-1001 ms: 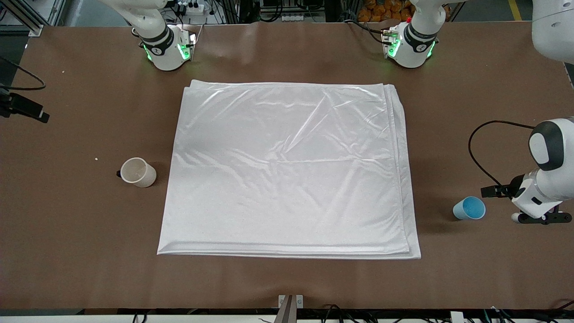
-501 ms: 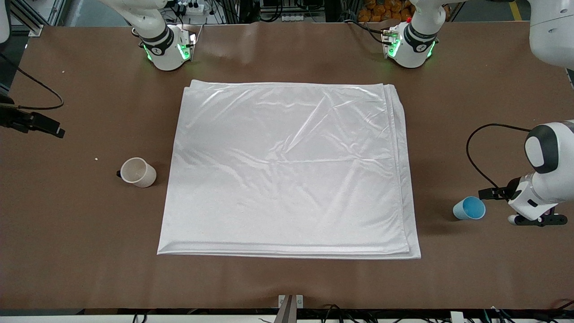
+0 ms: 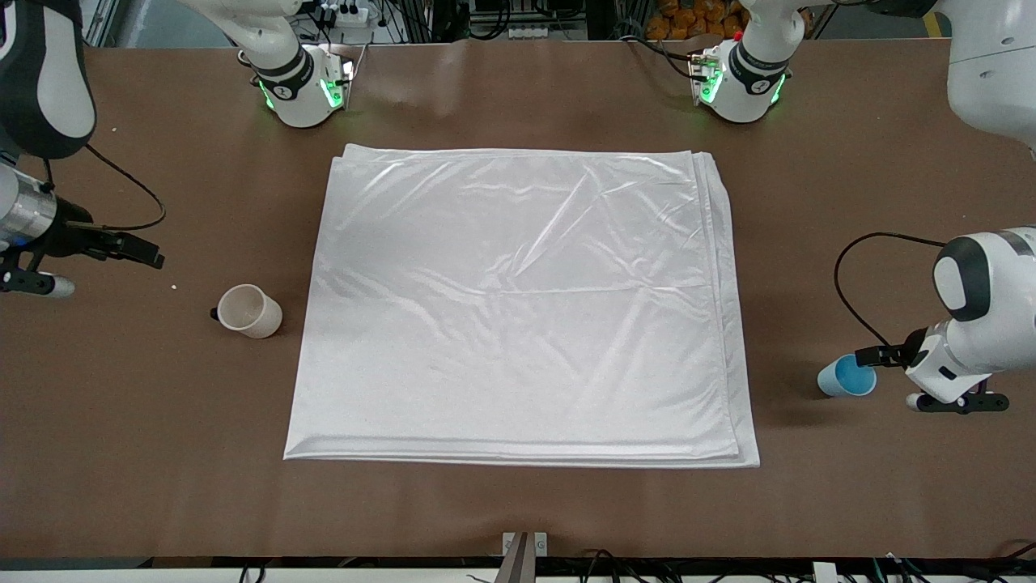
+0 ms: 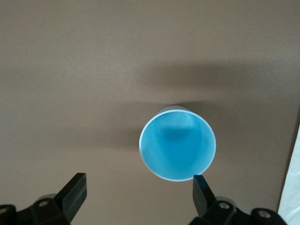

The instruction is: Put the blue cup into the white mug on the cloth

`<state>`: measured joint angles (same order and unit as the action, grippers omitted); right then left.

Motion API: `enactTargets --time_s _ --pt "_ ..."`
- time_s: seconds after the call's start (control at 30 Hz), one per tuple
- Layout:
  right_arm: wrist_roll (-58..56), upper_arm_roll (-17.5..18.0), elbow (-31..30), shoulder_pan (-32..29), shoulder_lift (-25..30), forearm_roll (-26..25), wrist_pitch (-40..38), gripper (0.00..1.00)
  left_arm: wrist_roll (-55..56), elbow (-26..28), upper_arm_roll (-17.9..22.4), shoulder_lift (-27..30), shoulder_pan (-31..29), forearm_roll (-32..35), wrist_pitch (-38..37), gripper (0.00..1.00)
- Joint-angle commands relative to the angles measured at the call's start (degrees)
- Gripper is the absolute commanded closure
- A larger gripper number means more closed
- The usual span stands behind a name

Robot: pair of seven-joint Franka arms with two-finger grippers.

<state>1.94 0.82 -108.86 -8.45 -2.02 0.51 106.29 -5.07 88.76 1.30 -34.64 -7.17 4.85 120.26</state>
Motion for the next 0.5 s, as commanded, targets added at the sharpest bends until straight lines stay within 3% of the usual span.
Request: enactTargets --time_s 0.0,0.23,0.47 --pt "-0.98 0.41 -6.62 -0.78 1.49 0.98 4.36 0.0 -0.73 -0.6 -0.15 -1.48 -0.13 1.21 1.38 0.0" --pt "-0.98 0.23 -8.11 -0.96 0.96 0.98 5.85 0.0 -0.73 -0.6 -0.15 -2.71 -0.13 1.21 3.66 0.0" --pt "-0.98 0.23 -14.7 -1.48 0.09 0.89 16.21 0.0 -0.73 -0.6 -0.15 -3.59 -0.13 1.21 4.8 0.0"
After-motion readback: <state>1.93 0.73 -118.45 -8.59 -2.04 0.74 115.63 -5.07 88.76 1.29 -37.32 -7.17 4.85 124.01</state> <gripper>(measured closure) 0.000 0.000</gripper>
